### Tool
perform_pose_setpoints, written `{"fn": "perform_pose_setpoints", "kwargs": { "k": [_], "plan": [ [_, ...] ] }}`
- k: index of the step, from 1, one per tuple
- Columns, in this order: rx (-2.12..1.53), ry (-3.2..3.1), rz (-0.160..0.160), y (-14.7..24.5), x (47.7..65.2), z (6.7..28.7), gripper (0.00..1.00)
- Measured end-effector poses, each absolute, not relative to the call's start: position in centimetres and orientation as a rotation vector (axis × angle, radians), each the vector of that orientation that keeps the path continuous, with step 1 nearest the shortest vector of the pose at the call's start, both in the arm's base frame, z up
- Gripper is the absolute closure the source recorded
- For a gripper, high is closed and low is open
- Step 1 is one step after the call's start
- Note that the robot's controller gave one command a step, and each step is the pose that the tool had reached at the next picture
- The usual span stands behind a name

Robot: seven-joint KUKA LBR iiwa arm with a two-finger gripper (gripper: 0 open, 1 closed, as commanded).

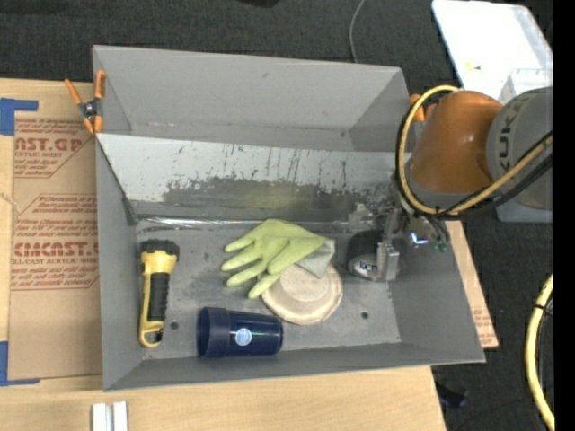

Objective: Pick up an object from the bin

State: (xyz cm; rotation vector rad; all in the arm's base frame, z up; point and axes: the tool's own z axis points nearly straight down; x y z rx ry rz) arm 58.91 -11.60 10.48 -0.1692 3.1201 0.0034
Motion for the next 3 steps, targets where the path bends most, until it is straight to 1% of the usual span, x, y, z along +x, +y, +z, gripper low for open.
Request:
{"fn": "perform_pose_setpoints", "kwargs": {
  "k": [1,2,3],
  "plan": [
    [-0.254,3.114,0.004,-11.6,58.9,11.0,1.0],
    [-0.254,3.114,0.004,-11.6,58.9,11.0,1.0],
    [-0.26,3.12,0.007,-11.2,57.8,16.0,1.0]
  ]
}}
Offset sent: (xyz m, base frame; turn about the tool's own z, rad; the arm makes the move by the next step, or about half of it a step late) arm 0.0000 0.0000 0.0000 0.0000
